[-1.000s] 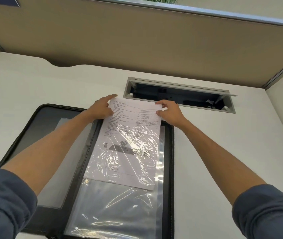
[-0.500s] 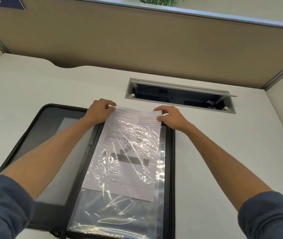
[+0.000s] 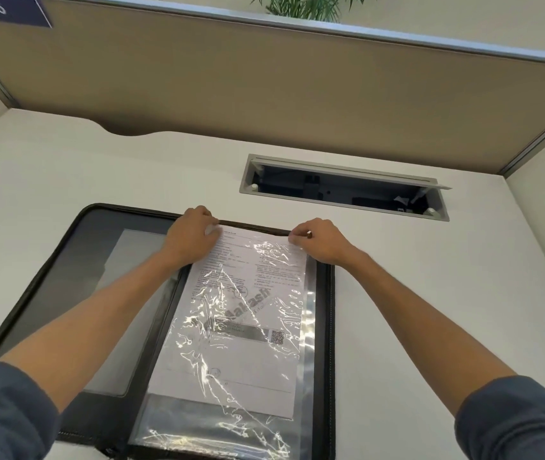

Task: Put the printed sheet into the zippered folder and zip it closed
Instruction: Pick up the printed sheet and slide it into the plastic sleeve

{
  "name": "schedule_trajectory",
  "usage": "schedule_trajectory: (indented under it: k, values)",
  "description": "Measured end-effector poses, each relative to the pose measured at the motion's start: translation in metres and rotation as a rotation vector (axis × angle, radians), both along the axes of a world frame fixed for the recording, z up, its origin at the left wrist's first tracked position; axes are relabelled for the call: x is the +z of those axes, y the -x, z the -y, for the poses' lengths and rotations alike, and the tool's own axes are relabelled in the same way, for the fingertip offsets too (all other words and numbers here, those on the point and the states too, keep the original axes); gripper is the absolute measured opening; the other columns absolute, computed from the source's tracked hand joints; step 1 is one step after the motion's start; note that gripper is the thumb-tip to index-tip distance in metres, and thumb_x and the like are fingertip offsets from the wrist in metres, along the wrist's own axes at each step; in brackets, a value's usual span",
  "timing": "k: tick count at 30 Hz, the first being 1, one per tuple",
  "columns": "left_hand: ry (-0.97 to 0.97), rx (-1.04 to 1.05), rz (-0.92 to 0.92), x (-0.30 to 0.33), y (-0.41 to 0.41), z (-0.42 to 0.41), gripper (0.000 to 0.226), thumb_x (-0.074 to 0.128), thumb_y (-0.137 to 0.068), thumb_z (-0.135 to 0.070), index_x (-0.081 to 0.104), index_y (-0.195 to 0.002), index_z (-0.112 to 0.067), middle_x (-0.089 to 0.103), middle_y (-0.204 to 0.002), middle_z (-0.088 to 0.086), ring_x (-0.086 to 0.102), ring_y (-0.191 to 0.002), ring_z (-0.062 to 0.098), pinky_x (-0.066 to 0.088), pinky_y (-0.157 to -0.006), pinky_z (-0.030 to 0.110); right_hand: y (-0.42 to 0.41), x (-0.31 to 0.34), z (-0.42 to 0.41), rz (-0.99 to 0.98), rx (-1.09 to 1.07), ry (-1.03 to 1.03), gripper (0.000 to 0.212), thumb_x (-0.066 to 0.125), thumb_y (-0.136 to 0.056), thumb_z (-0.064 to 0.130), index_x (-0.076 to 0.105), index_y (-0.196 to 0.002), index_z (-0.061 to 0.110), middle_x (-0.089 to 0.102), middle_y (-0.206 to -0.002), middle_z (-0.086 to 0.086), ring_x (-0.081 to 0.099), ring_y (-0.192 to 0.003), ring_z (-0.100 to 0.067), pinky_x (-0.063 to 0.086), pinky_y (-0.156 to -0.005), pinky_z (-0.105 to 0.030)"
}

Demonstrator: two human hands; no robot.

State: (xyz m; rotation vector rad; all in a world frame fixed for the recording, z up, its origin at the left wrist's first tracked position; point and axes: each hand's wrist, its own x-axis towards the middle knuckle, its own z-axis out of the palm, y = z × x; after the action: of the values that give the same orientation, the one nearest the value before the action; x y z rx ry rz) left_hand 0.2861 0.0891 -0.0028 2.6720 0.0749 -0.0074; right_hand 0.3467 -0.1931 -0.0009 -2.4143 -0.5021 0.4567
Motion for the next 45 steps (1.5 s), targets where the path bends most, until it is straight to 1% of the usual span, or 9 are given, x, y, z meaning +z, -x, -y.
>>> schedule_trajectory:
  k: [4, 6, 9, 13, 20, 23, 28, 36, 45]
  values:
    - [-0.001, -0.076, -0.006, -0.003, 0.011, 0.0, 0.044, 0.056, -0.094, -0.036, 0.056, -0.132, -0.014, 0.055, -0.125, 0.008, 0.05, -0.118, 0.027, 0.042, -0.098, 0.043, 0.006, -0.004, -0.002, 0.046, 0.052, 0.07, 0.044, 0.066, -0.085, 0.045, 0.063, -0.122, 0.021, 0.063, -0.127, 0.001, 0.059, -0.107, -0.02, 0.045, -0.085, -0.028]
    - [0.004, -0.094, 0.004, -0.006, 0.015, -0.002, 0.044, 0.059, -0.092, -0.04, 0.058, -0.131, -0.019, 0.053, -0.123, 0.007, 0.049, -0.117, 0.027, 0.042, -0.098, 0.045, 0.008, -0.006, -0.003, 0.069, 0.054, 0.091, 0.048, 0.068, -0.082, 0.049, 0.061, -0.123, 0.024, 0.061, -0.127, 0.004, 0.057, -0.109, -0.018, 0.043, -0.087, -0.029]
    - [0.011, -0.091, 0.022, -0.008, 0.019, -0.006, 0.041, 0.062, -0.087, -0.049, 0.063, -0.121, -0.024, 0.05, -0.121, 0.004, 0.049, -0.116, 0.024, 0.042, -0.099, 0.046, 0.011, -0.007, -0.007, 0.081, 0.049, 0.107, 0.042, 0.069, -0.08, 0.051, 0.066, -0.113, 0.026, 0.061, -0.117, 0.005, 0.056, -0.101, -0.015, 0.046, -0.084, -0.029]
    - [0.028, -0.108, 0.042, -0.009, 0.023, -0.008, 0.045, 0.065, -0.082, -0.055, 0.064, -0.118, -0.028, 0.049, -0.124, 0.002, 0.047, -0.119, 0.021, 0.039, -0.102, 0.045, 0.015, -0.006, -0.008, 0.09, 0.037, 0.056, 0.038, 0.073, -0.078, 0.047, 0.069, -0.108, 0.024, 0.064, -0.11, 0.005, 0.055, -0.09, -0.011, 0.047, -0.078, -0.027]
    - [0.101, -0.099, 0.045, -0.01, 0.03, -0.007, 0.043, 0.07, -0.081, -0.05, 0.064, -0.117, -0.027, 0.048, -0.125, -0.001, 0.046, -0.12, 0.019, 0.038, -0.104, 0.047, 0.019, -0.003, -0.006, 0.049, 0.007, -0.012, 0.034, 0.076, -0.078, 0.041, 0.07, -0.105, 0.021, 0.066, -0.108, 0.003, 0.058, -0.093, -0.01, 0.047, -0.081, -0.025]
    - [0.098, -0.111, 0.037, -0.01, 0.028, -0.006, 0.041, 0.071, -0.081, -0.048, 0.063, -0.114, -0.026, 0.047, -0.128, 0.0, 0.047, -0.121, 0.021, 0.034, -0.106, 0.046, 0.021, -0.004, -0.007, 0.028, -0.005, -0.027, 0.031, 0.077, -0.079, 0.036, 0.071, -0.104, 0.019, 0.065, -0.108, 0.003, 0.057, -0.093, -0.01, 0.047, -0.083, -0.027]
    - [0.048, -0.122, -0.015, -0.013, 0.024, -0.007, 0.045, 0.067, -0.082, -0.05, 0.058, -0.122, -0.03, 0.043, -0.133, 0.001, 0.043, -0.126, 0.022, 0.026, -0.107, 0.044, 0.021, -0.006, -0.01, -0.004, -0.046, -0.027, 0.028, 0.077, -0.081, 0.027, 0.072, -0.105, 0.016, 0.064, -0.111, 0.0, 0.056, -0.093, -0.011, 0.049, -0.086, -0.03]
    - [0.066, -0.139, -0.038, -0.011, 0.013, -0.008, 0.043, 0.072, -0.077, -0.051, 0.059, -0.113, -0.032, 0.041, -0.128, -0.002, 0.04, -0.124, 0.019, 0.024, -0.104, 0.039, 0.019, -0.008, -0.01, -0.019, -0.042, -0.058, 0.032, 0.076, -0.079, 0.037, 0.071, -0.107, 0.022, 0.063, -0.11, 0.006, 0.058, -0.094, -0.011, 0.051, -0.086, -0.031]
    - [0.086, -0.134, -0.062, -0.012, 0.005, -0.007, 0.039, 0.074, -0.076, -0.049, 0.058, -0.109, -0.034, 0.041, -0.129, -0.004, 0.038, -0.125, 0.019, 0.023, -0.103, 0.042, 0.012, -0.01, -0.015, -0.011, -0.059, -0.017, 0.025, 0.074, -0.081, 0.028, 0.072, -0.105, 0.021, 0.067, -0.109, 0.003, 0.061, -0.093, -0.013, 0.055, -0.086, -0.037]
